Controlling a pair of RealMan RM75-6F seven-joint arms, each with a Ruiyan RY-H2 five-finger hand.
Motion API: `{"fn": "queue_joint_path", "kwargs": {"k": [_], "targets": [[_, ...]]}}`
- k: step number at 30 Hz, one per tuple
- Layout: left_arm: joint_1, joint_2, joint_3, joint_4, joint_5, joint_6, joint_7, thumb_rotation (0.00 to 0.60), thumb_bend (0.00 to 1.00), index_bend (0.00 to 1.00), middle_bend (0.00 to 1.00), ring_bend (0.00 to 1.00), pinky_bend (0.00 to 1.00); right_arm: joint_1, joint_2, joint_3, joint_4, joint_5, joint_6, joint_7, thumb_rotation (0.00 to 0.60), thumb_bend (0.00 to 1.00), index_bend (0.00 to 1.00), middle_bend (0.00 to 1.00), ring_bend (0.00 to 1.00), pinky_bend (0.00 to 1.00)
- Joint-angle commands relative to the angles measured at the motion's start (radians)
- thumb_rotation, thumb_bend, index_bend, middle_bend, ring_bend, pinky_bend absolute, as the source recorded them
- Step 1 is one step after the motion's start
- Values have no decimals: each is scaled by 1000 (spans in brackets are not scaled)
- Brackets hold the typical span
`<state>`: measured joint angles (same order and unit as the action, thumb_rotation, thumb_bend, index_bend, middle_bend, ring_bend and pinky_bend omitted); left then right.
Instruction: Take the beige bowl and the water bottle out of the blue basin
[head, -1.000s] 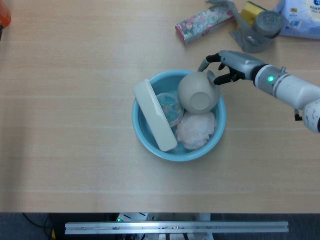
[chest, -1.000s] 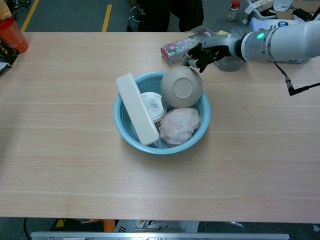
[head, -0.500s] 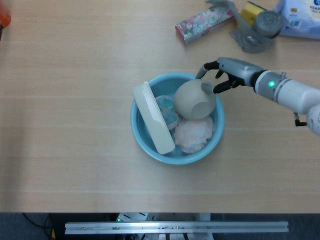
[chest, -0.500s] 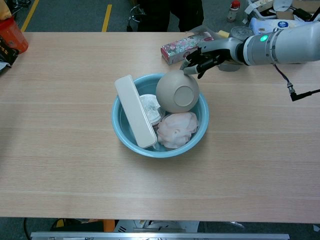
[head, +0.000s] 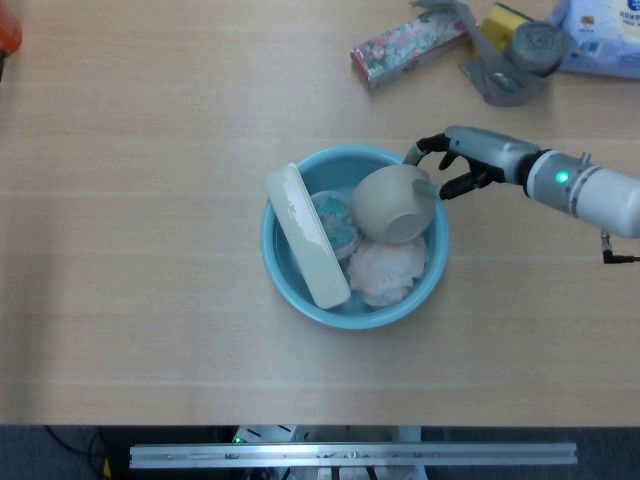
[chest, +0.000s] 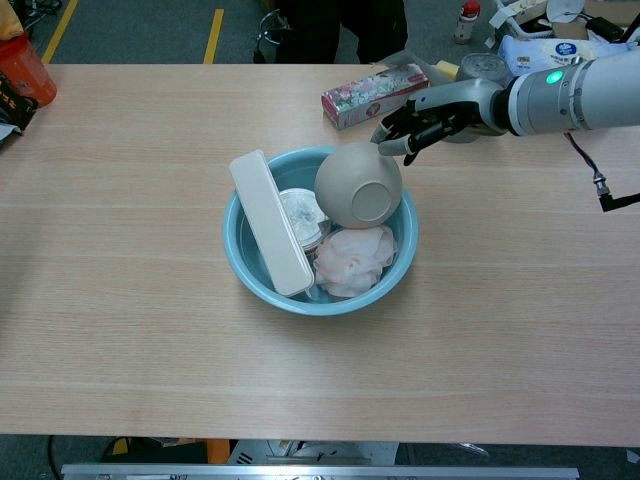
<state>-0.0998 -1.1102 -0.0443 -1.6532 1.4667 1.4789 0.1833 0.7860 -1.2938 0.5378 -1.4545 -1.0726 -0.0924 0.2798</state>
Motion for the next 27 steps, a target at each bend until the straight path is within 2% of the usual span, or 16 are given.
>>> {"fn": "queue_joint_path", "kwargs": {"k": [1, 4, 8, 14, 27], "targets": [[0, 1, 0, -2, 1, 1, 1, 600, 356, 190, 169, 161, 36, -16, 4, 18, -13, 9, -19, -18, 350, 400, 331, 284, 98, 220], [1, 1, 1, -3, 2, 2, 3, 600, 356, 190, 168, 161, 37, -31, 6, 35, -22, 19, -34, -34, 376, 399, 348, 295, 98, 220], [1, 3, 2, -7, 4, 1, 5, 600, 356, 190, 166, 161, 37, -52, 20, 63, -33, 36, -54, -66, 490, 376, 373, 315, 98, 220], [2, 7, 3, -9, 4, -1, 8, 600, 356, 190, 164, 161, 36, -60, 33, 70, -24, 59, -69, -88, 582, 363, 438, 337, 98, 220], [1, 8, 4, -8, 8, -1, 2, 600, 356, 190, 159, 161, 36, -33, 33, 25, -12, 78, -31, -90, 600, 366, 514, 359, 111, 220]]}}
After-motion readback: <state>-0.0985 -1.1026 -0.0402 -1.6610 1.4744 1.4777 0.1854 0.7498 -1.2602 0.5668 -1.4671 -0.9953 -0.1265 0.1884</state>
